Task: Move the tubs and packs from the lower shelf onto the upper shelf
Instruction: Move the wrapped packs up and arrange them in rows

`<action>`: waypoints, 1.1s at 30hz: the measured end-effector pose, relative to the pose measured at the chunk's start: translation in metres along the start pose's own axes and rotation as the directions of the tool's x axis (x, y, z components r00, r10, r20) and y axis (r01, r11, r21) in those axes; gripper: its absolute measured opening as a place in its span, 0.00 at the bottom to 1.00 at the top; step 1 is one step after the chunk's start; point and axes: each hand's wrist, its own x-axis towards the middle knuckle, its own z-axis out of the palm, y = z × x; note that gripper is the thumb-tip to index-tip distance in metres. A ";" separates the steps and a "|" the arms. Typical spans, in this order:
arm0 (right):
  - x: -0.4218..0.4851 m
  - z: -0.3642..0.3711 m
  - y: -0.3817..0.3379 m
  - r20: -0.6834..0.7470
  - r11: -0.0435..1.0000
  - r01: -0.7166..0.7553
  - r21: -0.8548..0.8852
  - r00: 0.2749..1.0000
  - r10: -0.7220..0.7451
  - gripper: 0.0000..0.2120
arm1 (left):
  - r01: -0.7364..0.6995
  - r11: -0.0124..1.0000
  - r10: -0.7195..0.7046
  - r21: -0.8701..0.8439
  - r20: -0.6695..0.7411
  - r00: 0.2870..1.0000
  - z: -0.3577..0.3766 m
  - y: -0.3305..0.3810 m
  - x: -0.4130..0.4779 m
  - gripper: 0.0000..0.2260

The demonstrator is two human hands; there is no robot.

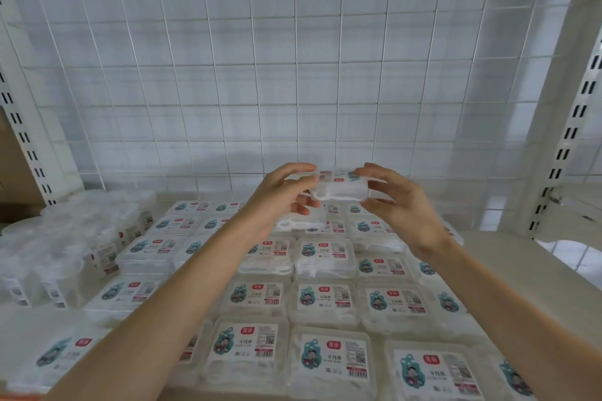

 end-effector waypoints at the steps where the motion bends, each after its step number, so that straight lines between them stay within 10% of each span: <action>1: 0.000 0.000 0.000 0.006 1.000 -0.024 0.007 1.000 0.024 0.23 | 0.005 1.000 -0.005 -0.029 0.003 1.000 0.000 0.000 0.000 0.14; 6: 0.002 0.002 0.001 -0.008 0.963 -0.151 0.221 0.988 0.157 0.17 | -0.010 1.000 0.009 0.010 0.020 1.000 0.002 0.001 0.000 0.16; 23: 0.002 0.005 -0.001 -0.014 0.965 -0.244 0.100 0.969 0.246 0.23 | 0.001 0.993 -0.016 0.119 0.126 0.992 0.012 0.000 -0.006 0.17; 29: 0.001 0.005 -0.001 0.011 0.971 -0.216 0.098 0.976 0.216 0.26 | -0.112 0.974 0.096 0.195 0.089 0.991 0.016 0.001 -0.007 0.10; 33: -0.003 0.003 -0.006 -0.032 0.977 0.011 -0.212 0.999 -0.018 0.32 | -0.108 0.981 0.101 0.160 0.054 0.993 0.015 0.000 -0.006 0.08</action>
